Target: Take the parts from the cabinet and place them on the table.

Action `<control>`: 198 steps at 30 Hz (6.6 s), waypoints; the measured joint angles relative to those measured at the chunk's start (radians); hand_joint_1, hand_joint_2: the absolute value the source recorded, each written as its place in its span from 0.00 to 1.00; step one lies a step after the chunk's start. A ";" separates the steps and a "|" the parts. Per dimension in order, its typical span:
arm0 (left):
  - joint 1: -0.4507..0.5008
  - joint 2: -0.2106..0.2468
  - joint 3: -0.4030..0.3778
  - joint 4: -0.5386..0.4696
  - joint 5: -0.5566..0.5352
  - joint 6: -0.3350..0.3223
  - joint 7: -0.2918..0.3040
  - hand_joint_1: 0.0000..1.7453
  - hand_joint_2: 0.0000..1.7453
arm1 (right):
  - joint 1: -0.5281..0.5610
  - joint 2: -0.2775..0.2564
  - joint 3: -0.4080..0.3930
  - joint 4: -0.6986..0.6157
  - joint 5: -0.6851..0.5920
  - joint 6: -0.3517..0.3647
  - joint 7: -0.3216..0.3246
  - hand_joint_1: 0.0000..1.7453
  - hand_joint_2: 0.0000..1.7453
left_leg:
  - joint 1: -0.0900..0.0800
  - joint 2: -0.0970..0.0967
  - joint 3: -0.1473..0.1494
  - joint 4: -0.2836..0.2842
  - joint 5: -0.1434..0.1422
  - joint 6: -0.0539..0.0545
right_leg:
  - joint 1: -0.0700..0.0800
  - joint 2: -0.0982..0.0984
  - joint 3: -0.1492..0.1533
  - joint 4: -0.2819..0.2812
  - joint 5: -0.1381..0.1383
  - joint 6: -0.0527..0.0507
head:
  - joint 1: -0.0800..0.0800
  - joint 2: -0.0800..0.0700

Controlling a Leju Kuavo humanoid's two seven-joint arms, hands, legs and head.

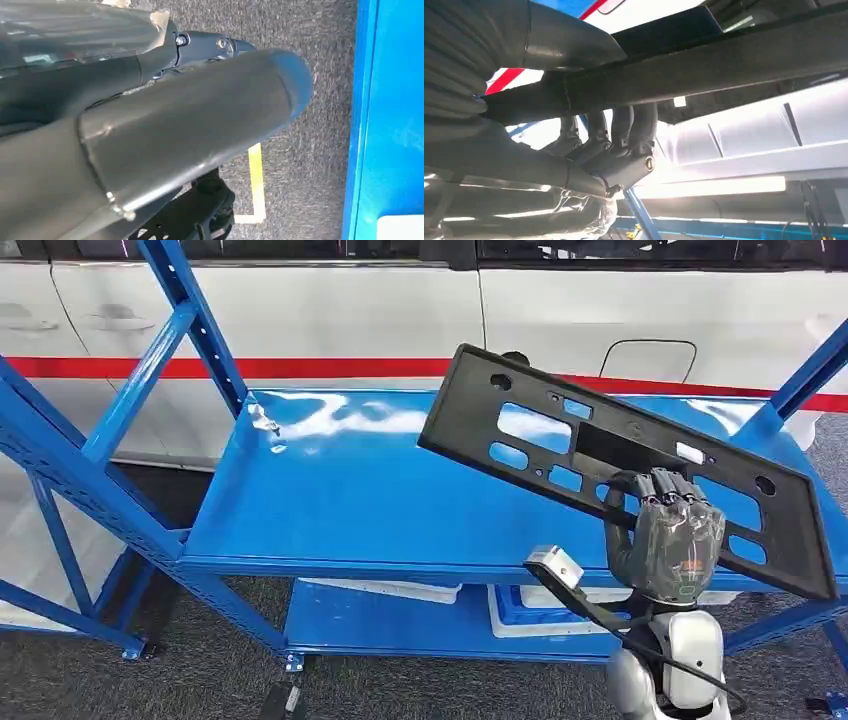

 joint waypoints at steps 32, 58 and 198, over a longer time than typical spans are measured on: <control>-0.008 0.014 0.051 -0.002 0.012 0.013 -0.037 0.00 0.00 | 0.070 0.016 -0.003 -0.048 -0.138 -0.127 -0.089 1.00 1.00 | 0.028 0.018 0.052 -0.026 -0.013 -0.012 | -0.007 -0.006 -0.063 0.023 0.050 0.011 | -0.003 0.000; 0.009 0.018 0.131 -0.002 0.050 0.045 -0.103 0.00 0.00 | 0.087 0.029 -0.033 -0.046 -0.293 -0.137 -0.157 1.00 1.00 | 0.048 0.013 0.070 -0.029 -0.029 -0.069 | -0.005 -0.008 0.014 -0.011 0.006 -0.012 | -0.006 0.000; 0.064 0.014 0.223 -0.003 0.009 0.066 -0.174 0.00 0.00 | 0.181 0.112 -0.168 0.023 -0.476 -0.106 -0.272 1.00 1.00 | 0.046 -0.007 -0.065 0.013 0.019 -0.021 | -0.056 -0.001 -0.069 0.087 -0.044 0.111 | 0.009 0.000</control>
